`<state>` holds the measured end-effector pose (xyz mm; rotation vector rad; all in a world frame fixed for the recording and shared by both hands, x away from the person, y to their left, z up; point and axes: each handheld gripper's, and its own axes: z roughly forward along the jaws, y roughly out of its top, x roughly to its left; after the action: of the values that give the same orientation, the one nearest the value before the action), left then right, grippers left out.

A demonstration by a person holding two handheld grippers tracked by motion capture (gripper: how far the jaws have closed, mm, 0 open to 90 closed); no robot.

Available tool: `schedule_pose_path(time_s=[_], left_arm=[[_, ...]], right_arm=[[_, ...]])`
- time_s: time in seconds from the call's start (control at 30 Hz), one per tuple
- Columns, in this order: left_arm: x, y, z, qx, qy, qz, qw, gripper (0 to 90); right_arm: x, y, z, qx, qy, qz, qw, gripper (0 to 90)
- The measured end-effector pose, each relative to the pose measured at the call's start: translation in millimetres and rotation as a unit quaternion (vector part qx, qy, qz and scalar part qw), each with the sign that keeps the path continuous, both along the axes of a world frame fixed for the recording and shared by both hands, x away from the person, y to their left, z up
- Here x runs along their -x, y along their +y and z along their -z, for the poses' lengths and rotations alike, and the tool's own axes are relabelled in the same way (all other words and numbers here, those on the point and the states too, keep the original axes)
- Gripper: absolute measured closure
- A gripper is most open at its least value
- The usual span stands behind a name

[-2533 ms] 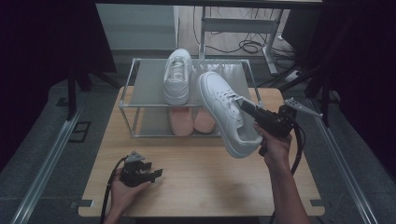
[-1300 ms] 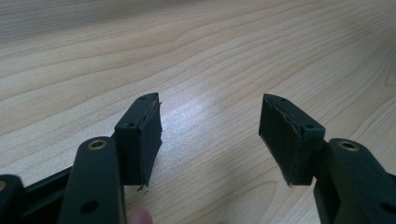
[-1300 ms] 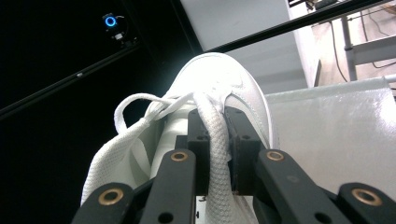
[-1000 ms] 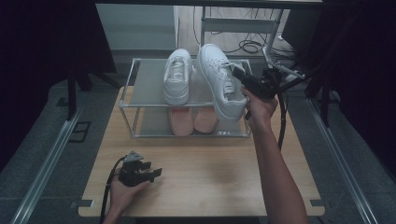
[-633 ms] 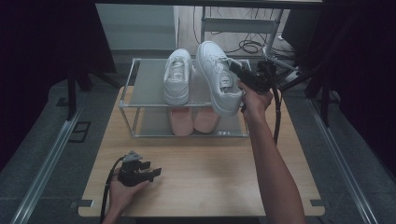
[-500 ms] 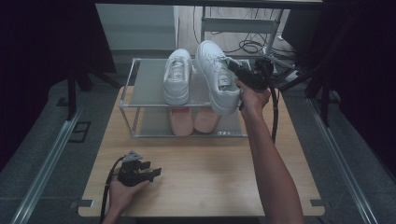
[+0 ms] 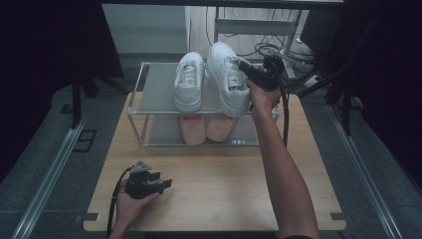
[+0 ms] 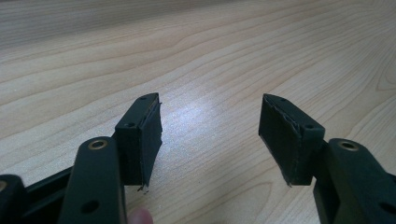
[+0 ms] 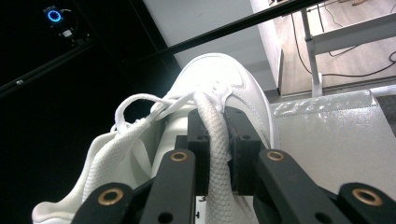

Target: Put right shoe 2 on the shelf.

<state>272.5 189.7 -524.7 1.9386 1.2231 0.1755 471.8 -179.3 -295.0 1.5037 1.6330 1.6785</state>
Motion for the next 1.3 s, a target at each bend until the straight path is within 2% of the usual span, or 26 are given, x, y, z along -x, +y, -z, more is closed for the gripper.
schedule_pose_path(time_s=[0.33, 0.73, 0.87, 1.03, 1.1, 1.3], left_arm=[[0.4, -0.5, -0.8, 0.000, -0.001, 0.001, 1.0000, 39.9], [0.6, 2.2, -1.2, 0.002, -0.001, -0.003, 1.0000, 39.9], [0.2, 2.5, -0.5, 0.000, -0.001, -0.002, 1.0000, 39.9], [-0.3, 2.1, 1.0, -0.002, 0.001, -0.002, 1.0000, 39.9], [-0.2, 0.8, 1.4, -0.004, 0.001, -0.001, 1.0000, 39.9], [0.3, -1.9, 1.9, -0.007, 0.003, 0.004, 1.0000, 39.8]], right_arm=[[-13.7, 9.0, 4.2, 0.008, 0.012, 0.009, 0.9999, 81.4], [-36.4, 25.1, 12.8, 0.026, 0.045, 0.027, 0.9983, 79.9], [-43.3, 29.5, 16.6, 0.037, 0.054, 0.020, 0.9977, 75.9], [-44.7, 29.5, 15.4, 0.031, 0.041, 0.001, 0.9987, 64.9], [-41.6, 27.3, 11.5, 0.037, 0.031, -0.001, 0.9989, 61.4], [-23.8, 17.2, 2.2, 0.053, 0.008, -0.014, 0.9984, 61.3]])
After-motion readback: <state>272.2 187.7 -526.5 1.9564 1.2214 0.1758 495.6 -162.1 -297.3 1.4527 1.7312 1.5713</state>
